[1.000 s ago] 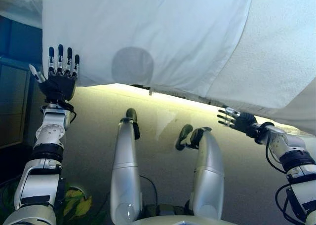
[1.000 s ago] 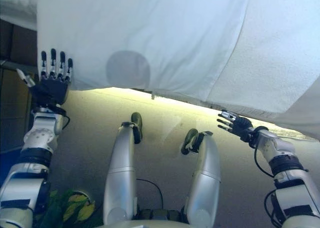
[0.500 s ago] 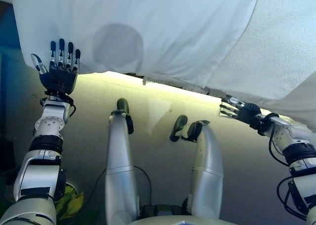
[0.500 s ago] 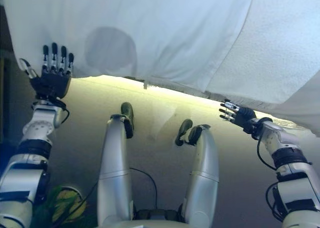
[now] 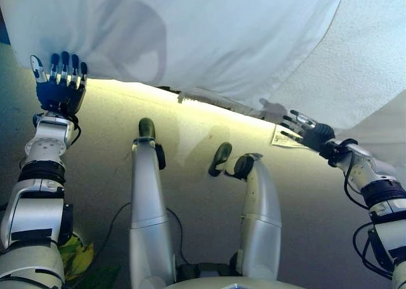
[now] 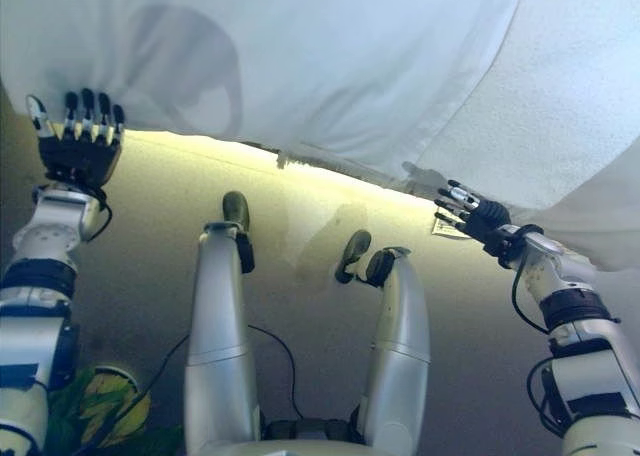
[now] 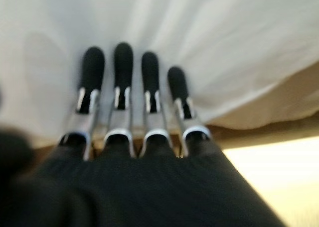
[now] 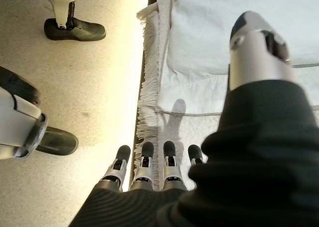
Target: Make the bed neatly
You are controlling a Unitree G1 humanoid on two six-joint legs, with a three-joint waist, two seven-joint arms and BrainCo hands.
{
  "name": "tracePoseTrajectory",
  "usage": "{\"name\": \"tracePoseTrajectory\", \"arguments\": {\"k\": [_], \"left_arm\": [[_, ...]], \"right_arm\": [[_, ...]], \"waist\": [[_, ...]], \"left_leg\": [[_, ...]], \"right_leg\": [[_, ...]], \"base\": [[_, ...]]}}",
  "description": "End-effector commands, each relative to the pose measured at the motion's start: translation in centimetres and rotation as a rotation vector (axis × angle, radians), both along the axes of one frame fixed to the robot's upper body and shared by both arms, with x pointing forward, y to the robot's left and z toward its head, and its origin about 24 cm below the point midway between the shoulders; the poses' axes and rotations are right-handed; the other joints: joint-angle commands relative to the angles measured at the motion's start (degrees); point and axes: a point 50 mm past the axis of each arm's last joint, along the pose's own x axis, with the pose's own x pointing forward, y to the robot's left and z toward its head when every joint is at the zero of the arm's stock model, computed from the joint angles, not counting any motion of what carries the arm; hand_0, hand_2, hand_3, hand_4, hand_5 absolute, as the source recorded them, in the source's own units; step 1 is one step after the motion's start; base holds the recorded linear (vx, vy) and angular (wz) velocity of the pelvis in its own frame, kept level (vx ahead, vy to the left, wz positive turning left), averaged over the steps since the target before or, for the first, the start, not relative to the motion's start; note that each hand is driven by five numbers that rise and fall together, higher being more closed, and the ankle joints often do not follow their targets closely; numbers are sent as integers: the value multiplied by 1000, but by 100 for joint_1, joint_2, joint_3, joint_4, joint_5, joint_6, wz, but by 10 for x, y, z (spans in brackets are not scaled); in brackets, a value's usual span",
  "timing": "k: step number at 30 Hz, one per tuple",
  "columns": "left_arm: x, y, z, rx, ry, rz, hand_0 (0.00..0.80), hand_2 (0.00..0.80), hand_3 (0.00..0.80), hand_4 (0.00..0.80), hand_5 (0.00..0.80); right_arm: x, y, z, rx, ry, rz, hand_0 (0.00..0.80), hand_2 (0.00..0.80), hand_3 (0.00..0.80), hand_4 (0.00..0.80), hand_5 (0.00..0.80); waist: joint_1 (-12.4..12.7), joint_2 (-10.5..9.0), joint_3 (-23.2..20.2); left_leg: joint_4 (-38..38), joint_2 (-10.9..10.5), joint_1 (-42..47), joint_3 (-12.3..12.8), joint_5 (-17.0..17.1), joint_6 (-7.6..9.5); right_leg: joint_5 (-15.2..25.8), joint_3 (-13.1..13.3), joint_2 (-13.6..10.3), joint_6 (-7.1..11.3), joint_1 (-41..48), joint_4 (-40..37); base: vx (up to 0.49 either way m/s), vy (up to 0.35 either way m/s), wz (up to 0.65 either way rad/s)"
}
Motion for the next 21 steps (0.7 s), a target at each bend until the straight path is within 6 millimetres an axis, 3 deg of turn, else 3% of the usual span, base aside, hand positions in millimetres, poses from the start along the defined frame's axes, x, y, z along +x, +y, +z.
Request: {"name": "tracePoseTrajectory", "arguments": {"k": [1, 11, 17, 21], "left_arm": [[-10, 28, 9, -62, 12, 156, 0, 0, 0, 0, 0], [-21, 52, 2, -207, 122, 345, 0, 0, 0, 0, 0], [-31, 55, -20, -196, 161, 342, 0, 0, 0, 0, 0], [-38, 51, -50, -195, 228, 314, 0, 0, 0, 0, 0]], "right_arm": [[-2, 0, -7, 57, -19, -21, 0, 0, 0, 0, 0], [2, -2, -2, 64, -26, -12, 0, 0, 0, 0, 0], [-2, 1, -8, 66, -28, -4, 0, 0, 0, 0, 0], [-4, 5, -13, 65, -26, 3, 0, 0, 0, 0, 0]], "waist": [[132, -17, -25], [50, 106, -26], [-16, 258, -27], [-55, 387, -28]], "left_leg": [[-337, -137, 377, 3, -202, 86], [-419, -156, 605, 97, -166, 7], [-544, -133, 950, 216, -166, -15], [-737, -113, 1317, 337, -154, -27]], "right_leg": [[1146, 503, -51, 462, 25, -737], [1177, 602, -70, 500, 124, -783], [1171, 681, -71, 521, 337, -842], [1151, 713, -78, 517, 623, -992]], "base": [[-7, -37, 3], [-5, -13, 4], [-11, -10, 6], [0, 0, 0]]}}
